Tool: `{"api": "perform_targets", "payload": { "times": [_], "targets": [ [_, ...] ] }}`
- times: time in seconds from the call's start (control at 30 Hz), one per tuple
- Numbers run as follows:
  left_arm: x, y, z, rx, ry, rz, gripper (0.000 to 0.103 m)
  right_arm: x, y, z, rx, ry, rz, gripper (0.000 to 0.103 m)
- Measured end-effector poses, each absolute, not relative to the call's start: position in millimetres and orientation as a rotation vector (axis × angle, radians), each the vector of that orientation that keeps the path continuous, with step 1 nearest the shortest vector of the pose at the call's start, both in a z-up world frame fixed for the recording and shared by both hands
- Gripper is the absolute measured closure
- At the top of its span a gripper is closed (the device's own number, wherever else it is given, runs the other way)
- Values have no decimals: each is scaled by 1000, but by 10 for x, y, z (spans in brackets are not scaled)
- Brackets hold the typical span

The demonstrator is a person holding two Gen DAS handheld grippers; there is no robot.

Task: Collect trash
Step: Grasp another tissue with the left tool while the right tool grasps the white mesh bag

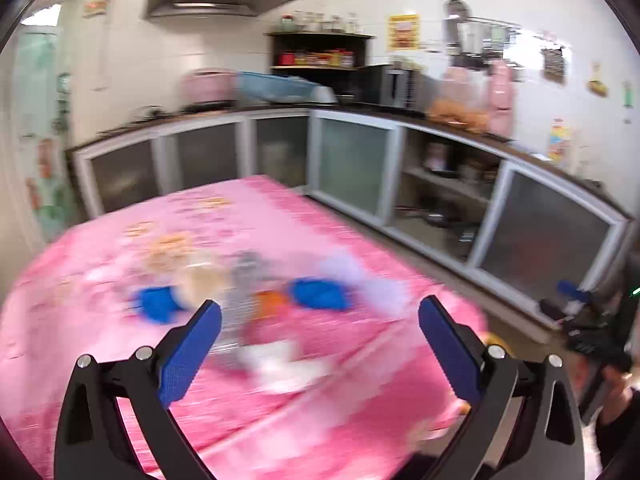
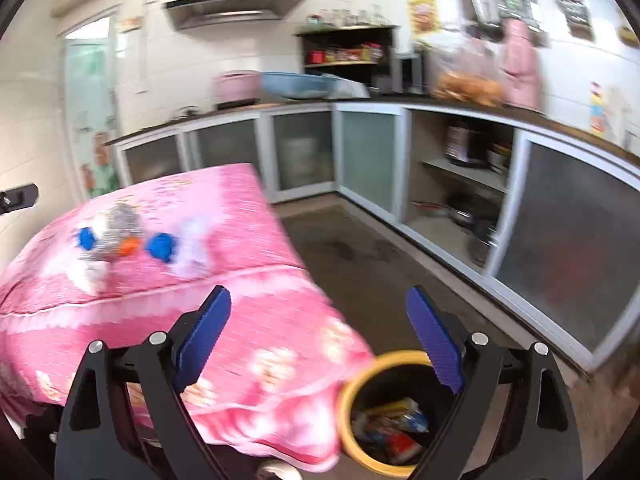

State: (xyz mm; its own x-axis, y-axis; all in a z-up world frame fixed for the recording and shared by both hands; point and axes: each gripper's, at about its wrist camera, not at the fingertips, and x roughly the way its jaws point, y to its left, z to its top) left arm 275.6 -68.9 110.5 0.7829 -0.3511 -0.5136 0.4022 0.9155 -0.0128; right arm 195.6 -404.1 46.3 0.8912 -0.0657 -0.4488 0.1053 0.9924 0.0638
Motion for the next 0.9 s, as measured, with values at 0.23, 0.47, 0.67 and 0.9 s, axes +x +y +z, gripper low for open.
{"api": "perform_targets", "payload": {
  "times": [0.23,0.47,0.67,0.9],
  "targets": [
    [2837,66,926,94,619,-294,8,2438,-3407,429,28,493,70,11],
    [2725,-157,563,115,665,-378,8,2869,-3129,344,-36,549,120,11],
    [2977,-476,413,73,728,-427,8,3137,-3054,298,-54,602,145,11],
    [3235,-705,229,55,820,-408,8,3424,-3007,171,-78,645,167,11]
  ]
}}
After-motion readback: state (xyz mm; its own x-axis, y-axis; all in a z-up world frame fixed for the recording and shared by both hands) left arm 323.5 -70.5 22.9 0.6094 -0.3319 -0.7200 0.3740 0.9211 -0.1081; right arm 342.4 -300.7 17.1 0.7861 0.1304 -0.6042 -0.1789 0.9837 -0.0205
